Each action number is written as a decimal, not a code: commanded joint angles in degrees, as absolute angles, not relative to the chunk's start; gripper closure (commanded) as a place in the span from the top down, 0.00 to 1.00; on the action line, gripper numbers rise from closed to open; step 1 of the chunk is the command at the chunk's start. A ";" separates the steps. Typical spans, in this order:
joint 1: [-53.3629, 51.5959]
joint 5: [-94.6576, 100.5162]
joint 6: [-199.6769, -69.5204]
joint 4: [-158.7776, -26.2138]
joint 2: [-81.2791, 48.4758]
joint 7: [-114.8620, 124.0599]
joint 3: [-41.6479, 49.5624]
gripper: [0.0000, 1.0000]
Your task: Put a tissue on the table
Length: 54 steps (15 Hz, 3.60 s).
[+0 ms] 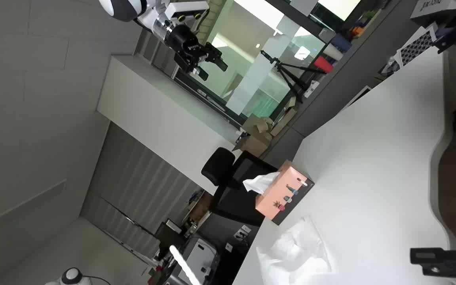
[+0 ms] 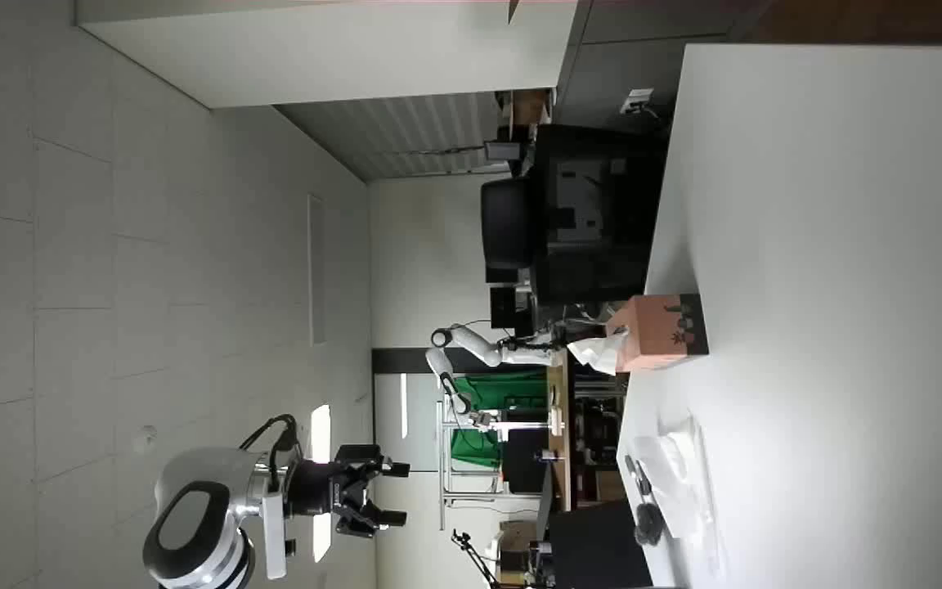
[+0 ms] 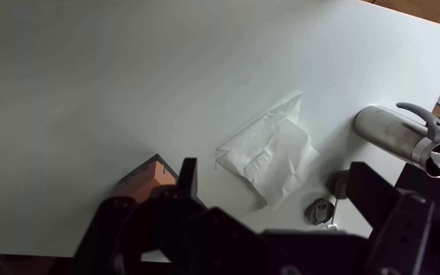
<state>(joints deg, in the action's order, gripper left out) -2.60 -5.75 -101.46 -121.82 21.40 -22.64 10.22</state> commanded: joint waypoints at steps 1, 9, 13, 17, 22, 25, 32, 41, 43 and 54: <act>-1.48 -6.11 -101.41 -121.69 21.25 -22.95 9.28 1.00; -1.48 -6.11 -101.45 -121.67 21.29 -22.95 9.29 1.00; -1.48 -6.11 -101.45 -121.67 21.29 -22.96 9.29 1.00; -1.87 -5.24 -105.56 -121.50 17.51 -29.39 10.02 1.00; -0.72 -5.53 -121.06 -120.88 4.50 -40.96 10.53 1.00; 1.01 -4.52 -134.32 -118.99 -5.38 -42.49 8.85 1.00; 4.63 -0.72 -154.75 -116.67 -18.36 -33.23 3.64 1.00; 4.71 0.65 -155.78 -112.48 -22.65 -29.03 3.12 1.00; 4.71 0.65 -155.78 -112.48 -22.65 -29.00 3.12 1.00; 6.07 -0.64 -161.92 -109.73 -26.91 -27.16 1.02 1.00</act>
<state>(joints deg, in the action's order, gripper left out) 3.69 -1.10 -157.52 -112.48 -23.36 -30.36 3.83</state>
